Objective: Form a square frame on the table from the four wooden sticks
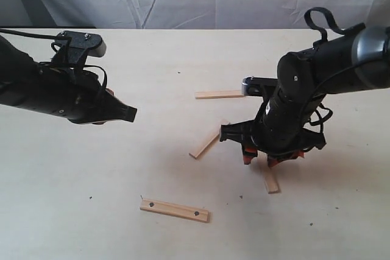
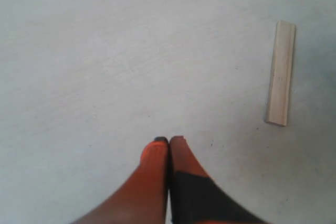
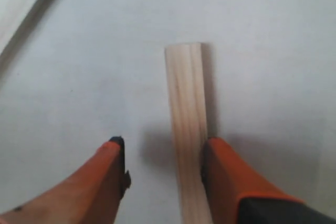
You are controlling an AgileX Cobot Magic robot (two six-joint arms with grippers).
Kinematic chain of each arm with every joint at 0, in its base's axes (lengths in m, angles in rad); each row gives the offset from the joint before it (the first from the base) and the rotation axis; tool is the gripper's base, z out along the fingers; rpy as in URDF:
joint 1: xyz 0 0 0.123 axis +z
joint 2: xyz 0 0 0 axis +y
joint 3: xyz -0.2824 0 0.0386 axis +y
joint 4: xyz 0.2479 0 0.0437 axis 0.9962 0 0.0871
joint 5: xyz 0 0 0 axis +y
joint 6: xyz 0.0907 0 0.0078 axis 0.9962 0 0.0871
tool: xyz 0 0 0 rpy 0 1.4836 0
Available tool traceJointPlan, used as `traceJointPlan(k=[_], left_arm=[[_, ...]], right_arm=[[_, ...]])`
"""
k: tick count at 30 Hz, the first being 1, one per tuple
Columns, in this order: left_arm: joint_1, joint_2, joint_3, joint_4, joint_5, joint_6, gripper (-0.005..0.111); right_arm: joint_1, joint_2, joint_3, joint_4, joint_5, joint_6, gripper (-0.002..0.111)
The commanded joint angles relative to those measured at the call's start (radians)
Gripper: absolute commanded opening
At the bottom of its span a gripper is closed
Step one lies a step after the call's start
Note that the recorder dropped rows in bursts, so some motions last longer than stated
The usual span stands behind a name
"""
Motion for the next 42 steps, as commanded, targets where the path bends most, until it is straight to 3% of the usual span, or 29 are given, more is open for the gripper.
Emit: traceJointPlan(k=[1, 42], left_arm=[[0.003, 0.001, 0.005, -0.001, -0.004, -0.006, 0.000], [0.003, 0.001, 0.005, -0.001, -0.006, -0.006, 0.000]], right_arm=[[-0.002, 0.025, 0.004, -0.010, -0.017, -0.006, 0.046], [-0.002, 0.029, 0.004, 0.051, -0.029, -0.005, 0.046]])
